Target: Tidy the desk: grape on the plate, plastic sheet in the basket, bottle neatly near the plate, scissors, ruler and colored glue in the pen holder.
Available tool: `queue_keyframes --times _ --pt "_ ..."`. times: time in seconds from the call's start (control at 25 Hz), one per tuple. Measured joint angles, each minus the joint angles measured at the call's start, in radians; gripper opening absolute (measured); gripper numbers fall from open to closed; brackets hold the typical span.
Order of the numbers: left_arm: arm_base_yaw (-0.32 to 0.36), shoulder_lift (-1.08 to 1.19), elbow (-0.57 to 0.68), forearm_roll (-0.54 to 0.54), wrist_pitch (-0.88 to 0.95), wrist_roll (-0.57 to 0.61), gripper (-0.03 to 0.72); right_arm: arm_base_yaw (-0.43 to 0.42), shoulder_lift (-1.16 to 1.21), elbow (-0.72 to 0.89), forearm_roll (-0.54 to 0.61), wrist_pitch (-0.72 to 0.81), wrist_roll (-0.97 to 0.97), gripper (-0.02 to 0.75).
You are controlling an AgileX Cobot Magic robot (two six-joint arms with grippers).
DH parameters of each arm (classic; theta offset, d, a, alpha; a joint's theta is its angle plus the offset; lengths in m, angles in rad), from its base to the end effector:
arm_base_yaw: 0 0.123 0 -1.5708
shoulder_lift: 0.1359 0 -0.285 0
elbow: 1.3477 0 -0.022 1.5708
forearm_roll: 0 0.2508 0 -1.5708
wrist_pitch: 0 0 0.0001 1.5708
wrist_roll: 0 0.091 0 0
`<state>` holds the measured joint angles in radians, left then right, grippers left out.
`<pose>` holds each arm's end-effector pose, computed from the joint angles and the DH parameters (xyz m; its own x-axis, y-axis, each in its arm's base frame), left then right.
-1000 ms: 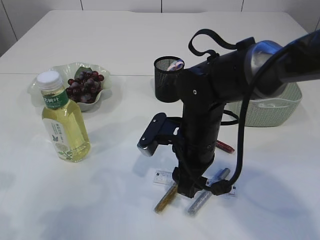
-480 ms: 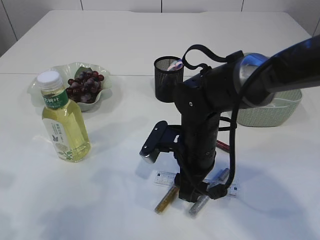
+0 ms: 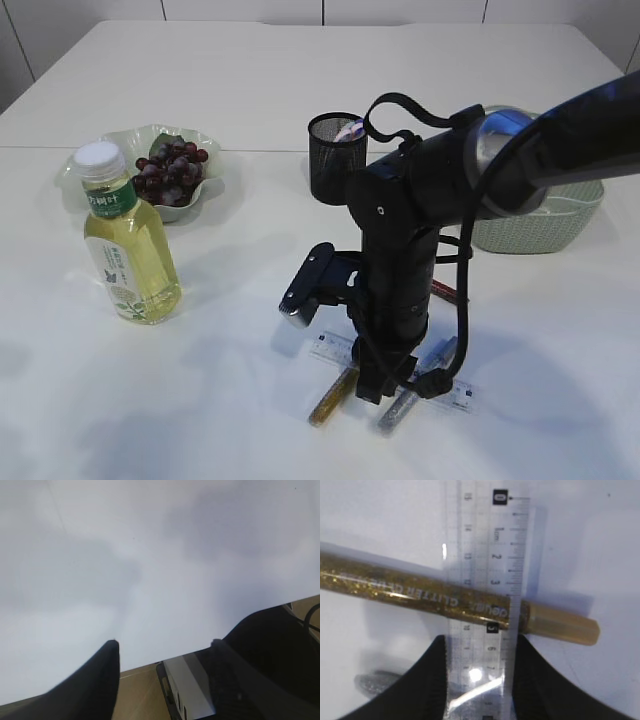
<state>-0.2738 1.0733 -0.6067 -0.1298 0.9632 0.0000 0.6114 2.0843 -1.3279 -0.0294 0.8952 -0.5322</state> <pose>0.1524 -0.0529 0.2290 -0.9561 0.1918 -0.2218 0.2220 0.9676 -0.1202 0.3150 0.2182 0.1207 -0.3976 -0.9175 0.0064 -0.9174 0.3974 -0.0230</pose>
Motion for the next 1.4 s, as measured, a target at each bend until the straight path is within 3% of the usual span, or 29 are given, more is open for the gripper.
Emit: queue_keyframes --times 0.6,0.8,1.0,1.24,1.4 --pt "0.0 0.0 0.0 0.0 0.0 0.0 0.415 -0.004 -0.123 0.0 0.0 -0.012 0.005 0.297" --pt "0.0 0.0 0.0 0.0 -0.001 0.0 0.415 -0.088 -0.185 0.0 0.095 -0.047 0.005 0.297" --pt "0.0 0.0 0.0 0.0 -0.001 0.0 0.415 -0.267 -0.215 -0.014 0.367 -0.072 -0.101 0.297" --pt "0.0 0.0 0.0 0.0 0.004 0.0 0.415 -0.473 -0.215 -0.056 0.973 -0.088 -0.478 0.297" --pt "0.0 0.0 0.0 0.0 0.023 0.0 0.415 -0.539 -0.215 -0.077 1.349 -0.12 -0.763 0.297"
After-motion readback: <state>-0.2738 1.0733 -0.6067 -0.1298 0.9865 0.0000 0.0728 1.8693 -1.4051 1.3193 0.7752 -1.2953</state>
